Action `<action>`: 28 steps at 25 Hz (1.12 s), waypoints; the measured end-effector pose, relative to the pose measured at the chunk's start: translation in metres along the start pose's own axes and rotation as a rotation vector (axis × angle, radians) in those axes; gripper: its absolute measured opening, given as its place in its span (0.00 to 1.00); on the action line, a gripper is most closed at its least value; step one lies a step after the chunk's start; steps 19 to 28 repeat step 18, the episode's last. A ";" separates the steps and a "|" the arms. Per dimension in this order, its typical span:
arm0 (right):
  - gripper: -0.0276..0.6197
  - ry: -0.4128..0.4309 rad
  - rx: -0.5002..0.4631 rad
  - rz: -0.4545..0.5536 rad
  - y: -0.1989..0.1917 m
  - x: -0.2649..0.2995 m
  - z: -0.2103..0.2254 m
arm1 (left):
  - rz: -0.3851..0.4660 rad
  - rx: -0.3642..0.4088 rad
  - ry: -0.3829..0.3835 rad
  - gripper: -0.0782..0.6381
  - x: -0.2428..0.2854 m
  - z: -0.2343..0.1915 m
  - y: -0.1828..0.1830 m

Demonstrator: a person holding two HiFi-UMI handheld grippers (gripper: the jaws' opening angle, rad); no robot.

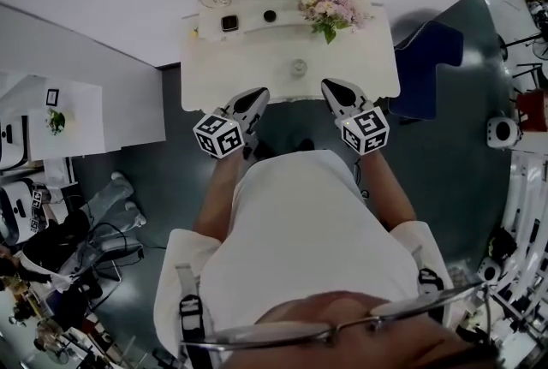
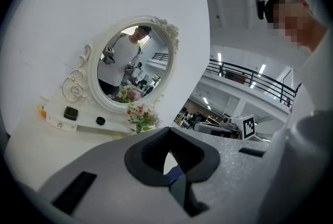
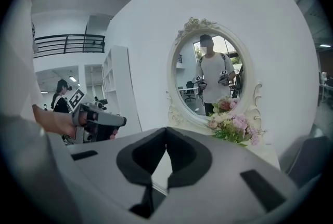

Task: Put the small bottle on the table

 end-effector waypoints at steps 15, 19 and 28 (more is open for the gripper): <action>0.05 -0.007 0.015 -0.004 -0.005 -0.003 -0.016 | 0.010 -0.009 -0.013 0.11 -0.010 0.004 -0.004; 0.05 -0.007 0.034 0.001 -0.005 -0.001 -0.017 | 0.009 -0.009 -0.013 0.11 -0.014 0.001 -0.005; 0.05 -0.007 0.034 0.001 -0.005 -0.001 -0.017 | 0.009 -0.009 -0.013 0.11 -0.014 0.001 -0.005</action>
Point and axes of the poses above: the fingertips, and each gripper's own axes: x forward along the fingers, z to its right, y out of its top, the point moved 7 cm from there along -x, backward along the fingers, and after that the axes turned 8 degrees about x, right-handed, at the moved point
